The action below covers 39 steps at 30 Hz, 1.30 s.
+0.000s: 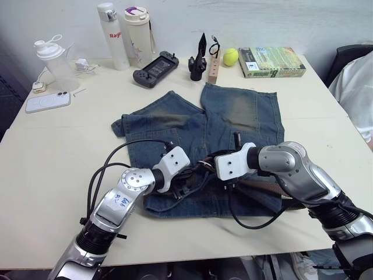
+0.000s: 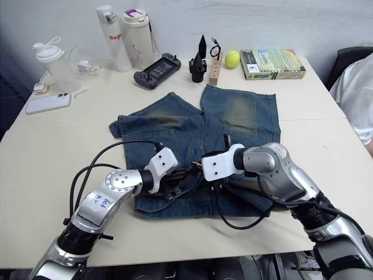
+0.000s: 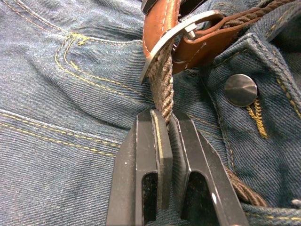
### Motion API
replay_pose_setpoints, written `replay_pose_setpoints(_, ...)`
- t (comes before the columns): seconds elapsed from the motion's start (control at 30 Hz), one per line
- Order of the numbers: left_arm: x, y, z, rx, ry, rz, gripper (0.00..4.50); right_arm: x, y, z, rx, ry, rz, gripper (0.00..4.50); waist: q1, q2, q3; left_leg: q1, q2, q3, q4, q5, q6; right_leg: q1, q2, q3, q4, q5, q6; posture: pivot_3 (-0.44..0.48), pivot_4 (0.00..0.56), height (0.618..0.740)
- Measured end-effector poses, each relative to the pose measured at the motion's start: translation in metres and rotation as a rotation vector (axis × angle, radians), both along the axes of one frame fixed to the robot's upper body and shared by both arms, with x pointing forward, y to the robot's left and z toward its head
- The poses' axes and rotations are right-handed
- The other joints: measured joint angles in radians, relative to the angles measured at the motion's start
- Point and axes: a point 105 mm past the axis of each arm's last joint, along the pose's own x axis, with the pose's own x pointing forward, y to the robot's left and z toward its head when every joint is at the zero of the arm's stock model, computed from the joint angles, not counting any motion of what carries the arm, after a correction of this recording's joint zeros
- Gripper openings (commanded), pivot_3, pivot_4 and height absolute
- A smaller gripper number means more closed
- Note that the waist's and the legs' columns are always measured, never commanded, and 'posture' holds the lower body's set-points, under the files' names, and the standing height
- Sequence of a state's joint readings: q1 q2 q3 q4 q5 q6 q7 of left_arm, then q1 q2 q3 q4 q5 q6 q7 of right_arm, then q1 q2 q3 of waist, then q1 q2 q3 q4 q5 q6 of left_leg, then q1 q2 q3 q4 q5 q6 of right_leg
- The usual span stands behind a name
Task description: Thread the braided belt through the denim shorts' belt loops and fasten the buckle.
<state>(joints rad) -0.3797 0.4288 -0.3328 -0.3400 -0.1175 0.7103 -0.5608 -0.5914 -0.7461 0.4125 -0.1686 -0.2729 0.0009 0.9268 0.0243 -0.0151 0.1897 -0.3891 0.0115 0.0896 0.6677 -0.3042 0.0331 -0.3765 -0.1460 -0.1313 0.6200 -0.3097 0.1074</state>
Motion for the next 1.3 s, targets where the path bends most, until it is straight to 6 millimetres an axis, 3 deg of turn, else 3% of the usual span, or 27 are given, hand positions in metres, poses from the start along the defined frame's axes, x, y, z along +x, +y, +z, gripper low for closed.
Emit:
replay_pose_setpoints(0.03, -0.001, 0.0, 0.0, 0.002, 0.0, -0.007, 1.02, -0.001, 0.001, 0.0, 0.005, 0.003, -0.001, 0.0, 0.0, 0.0, 0.0, 0.0, 0.0, 0.0, 0.0, 0.0, 0.0, 0.0, 0.0, 0.0, 0.0, 0.0, 0.0, 0.0, 0.15, 0.717)
replay_pose_setpoints(0.1, -0.004, 0.002, 0.0, 0.005, -0.008, -0.033, 2.0, -0.004, 0.004, -0.002, 0.017, 0.013, 0.0, 0.0, -0.001, 0.0, 0.0, 0.0, 0.0, 0.0, 0.0, 0.0, 0.0, 0.0, 0.0, 0.0, 0.0, 0.0, 0.0, 0.0, 0.15, 0.717)
replay_pose_setpoints(0.13, -0.005, 0.003, 0.001, 0.007, -0.011, -0.041, 2.19, -0.005, 0.004, -0.003, 0.02, 0.016, 0.001, 0.0, -0.002, 0.001, 0.0, 0.0, 0.0, 0.0, 0.0, 0.0, 0.0, 0.0, 0.0, 0.0, 0.0, 0.0, 0.0, 0.0, 0.15, 0.717)
replay_pose_setpoints(0.23, -0.014, 0.013, 0.006, -0.03, 0.009, -0.073, 2.19, -0.006, 0.004, -0.003, 0.031, 0.019, -0.009, 0.0, -0.005, 0.001, 0.001, 0.0, 0.001, 0.0, -0.001, 0.0, -0.001, 0.0, 0.0, 0.0, 0.0, 0.0, 0.0, 0.0, 0.15, 0.717)
replay_pose_setpoints(0.4, -0.046, 0.056, 0.035, -0.193, 0.147, -0.199, 2.19, -0.004, -0.001, -0.002, 0.071, 0.021, -0.066, 0.0, -0.018, 0.005, 0.004, 0.0, 0.002, -0.001, 0.0, 0.0, -0.002, -0.001, 0.0, 0.0, 0.0, -0.001, -0.002, 0.0, 0.15, 0.717)
replay_pose_setpoints(0.5, -0.055, 0.072, 0.043, -0.225, 0.202, -0.242, 1.44, -0.006, -0.002, -0.002, 0.083, 0.016, -0.074, 0.0, -0.018, 0.006, 0.004, 0.0, 0.001, -0.001, -0.001, 0.0, -0.002, -0.001, 0.001, -0.001, 0.0, -0.001, -0.002, 0.0, 0.15, 0.717)
replay_pose_setpoints(0.6, -0.05, 0.087, 0.053, -0.305, 0.232, -0.232, 0.12, -0.007, -0.001, -0.002, 0.093, 0.014, -0.08, 0.0, -0.018, 0.006, 0.005, 0.0, 0.001, -0.001, 0.0, 0.0, -0.002, -0.001, 0.001, -0.001, 0.0, -0.001, -0.002, 0.0, 0.15, 0.717)
replay_pose_setpoints(0.73, -0.023, 0.104, 0.053, -0.302, 0.209, -0.174, 0.05, -0.007, -0.002, 0.002, 0.113, -0.005, -0.086, 0.0, -0.017, 0.007, 0.005, 0.0, 0.001, 0.0, -0.001, 0.0, -0.002, -0.001, 0.007, -0.001, 0.001, -0.001, -0.002, 0.0, 0.15, 0.717)
replay_pose_setpoints(0.83, -0.004, 0.105, 0.035, -0.187, 0.179, -0.139, 0.05, -0.008, -0.001, 0.003, 0.119, -0.019, -0.075, 0.0, -0.02, 0.007, 0.005, 0.0, 0.001, 0.001, -0.001, -0.001, -0.002, -0.001, 0.008, 0.001, 0.001, -0.001, -0.001, 0.0, 0.15, 0.717)
replay_pose_setpoints(0.97, -0.007, 0.096, -0.009, 0.029, 0.158, -0.23, 0.05, -0.014, -0.001, 0.014, 0.153, -0.072, -0.055, 0.0, -0.025, 0.007, 0.005, -0.002, 0.002, 0.003, -0.002, -0.001, -0.002, -0.005, 0.009, 0.001, 0.001, -0.001, -0.001, 0.0, 0.15, 0.717)
replay_pose_setpoints(1.2, -0.01, 0.099, -0.017, 0.159, 0.02, -0.333, 0.05, -0.029, -0.022, 0.049, 0.236, -0.17, -0.062, 0.0, -0.027, 0.007, 0.005, 0.002, 0.004, 0.004, -0.002, -0.001, -0.003, -0.003, 0.01, 0.004, 0.001, -0.001, -0.002, 0.0, 0.15, 0.717)
replay_pose_setpoints(1.3, -0.009, 0.098, -0.018, 0.18, -0.017, -0.356, 0.05, -0.033, -0.039, 0.076, 0.294, -0.215, -0.089, 0.0, -0.026, 0.008, 0.004, 0.002, 0.004, 0.004, -0.003, -0.002, -0.003, -0.002, 0.004, 0.003, 0.002, -0.001, -0.002, 0.0, 0.15, 0.717)
